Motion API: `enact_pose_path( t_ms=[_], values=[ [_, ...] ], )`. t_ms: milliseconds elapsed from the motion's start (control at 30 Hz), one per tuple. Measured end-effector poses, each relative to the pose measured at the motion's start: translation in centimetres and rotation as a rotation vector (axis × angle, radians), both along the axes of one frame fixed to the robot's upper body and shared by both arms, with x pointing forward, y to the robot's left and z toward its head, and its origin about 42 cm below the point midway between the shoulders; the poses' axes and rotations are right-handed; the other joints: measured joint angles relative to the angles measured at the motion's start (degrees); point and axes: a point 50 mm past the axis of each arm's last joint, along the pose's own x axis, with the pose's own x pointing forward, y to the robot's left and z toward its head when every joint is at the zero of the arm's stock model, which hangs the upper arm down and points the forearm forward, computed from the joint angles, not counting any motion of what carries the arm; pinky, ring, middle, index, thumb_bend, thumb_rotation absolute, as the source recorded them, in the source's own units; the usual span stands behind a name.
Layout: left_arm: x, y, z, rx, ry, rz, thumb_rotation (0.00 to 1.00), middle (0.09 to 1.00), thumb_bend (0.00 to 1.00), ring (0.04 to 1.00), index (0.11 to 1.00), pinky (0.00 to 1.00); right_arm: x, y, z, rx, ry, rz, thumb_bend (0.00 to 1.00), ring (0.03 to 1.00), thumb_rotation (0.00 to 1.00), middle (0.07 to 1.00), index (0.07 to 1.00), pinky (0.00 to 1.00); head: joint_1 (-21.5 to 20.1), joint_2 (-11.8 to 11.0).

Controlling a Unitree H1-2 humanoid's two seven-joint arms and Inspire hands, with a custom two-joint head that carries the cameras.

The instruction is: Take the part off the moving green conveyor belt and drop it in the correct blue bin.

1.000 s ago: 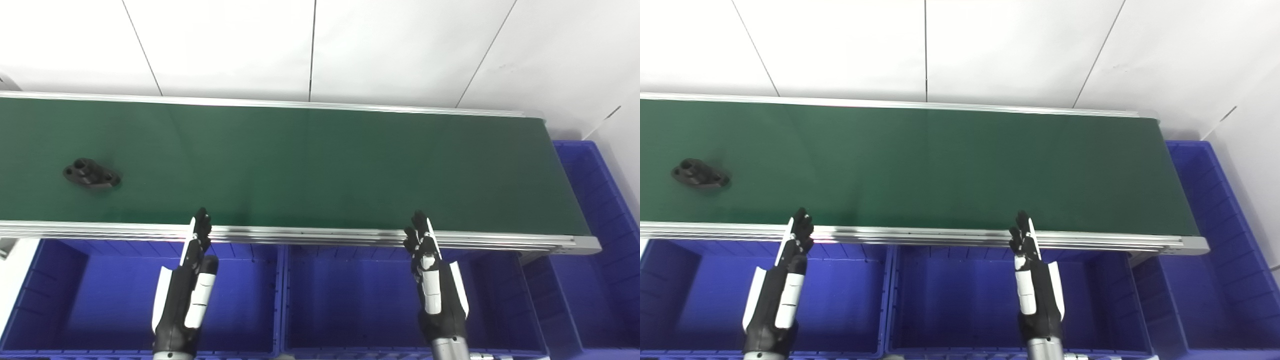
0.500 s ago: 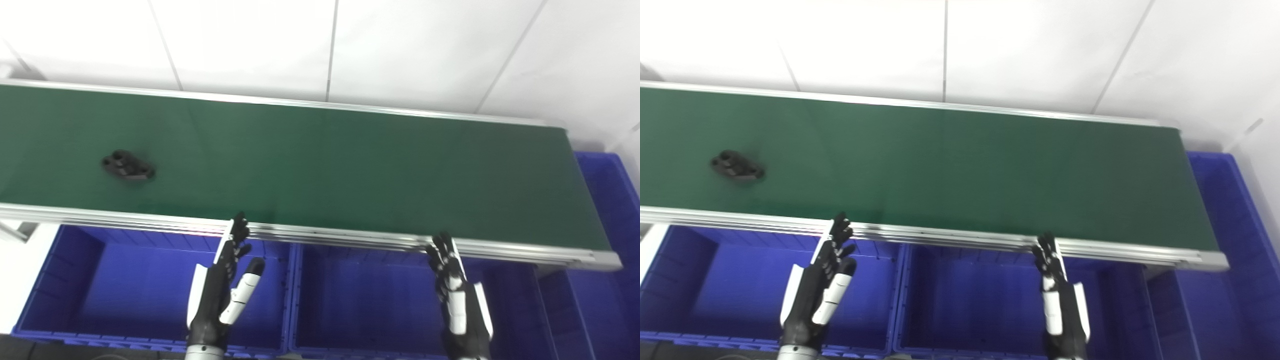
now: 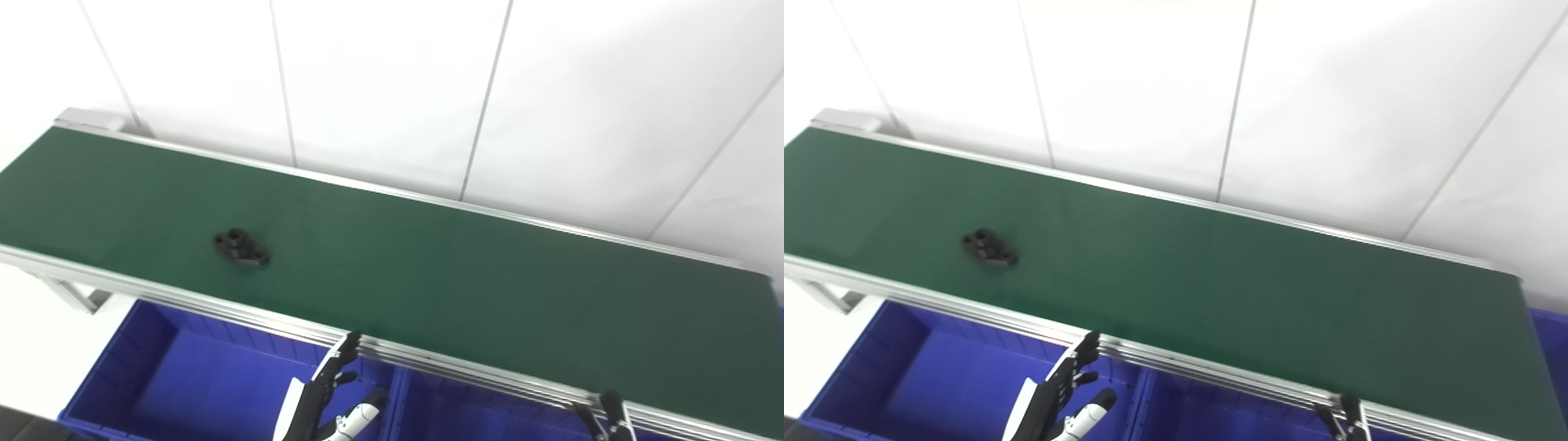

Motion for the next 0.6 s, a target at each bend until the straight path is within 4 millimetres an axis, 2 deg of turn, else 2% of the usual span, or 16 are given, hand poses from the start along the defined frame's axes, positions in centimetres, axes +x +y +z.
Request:
enact_pose_path(
  t_ms=[133, 500, 600],
  values=[
    [0.2, -0.07, -0.55, 0.0, 0.003, -0.002, 0.68, 0.912, 0.54, 0.883, 0.879, 0.78, 0.18, -0.37, -0.33, -0.006, -0.006, 0.011, 0.81, 0.991, 1.0, 1.0, 1.0, 1.0, 0.96, -1.32],
    [0.42, -0.14, -1.06, -0.005, 0.004, -0.006, 0.64, 0.906, 0.52, 0.877, 0.876, 0.76, 0.41, -0.59, -0.38, 0.001, -0.01, 0.016, 0.83, 0.995, 1.0, 1.0, 1.0, 1.0, 1.67, -1.58],
    [0.44, -0.15, -1.12, -0.005, 0.006, -0.007, 0.63, 0.905, 0.52, 0.875, 0.877, 0.76, 0.42, -0.64, -0.38, 0.001, -0.01, 0.022, 0.75, 0.994, 0.93, 1.0, 1.0, 1.0, 1.5, -1.41]
  ],
)
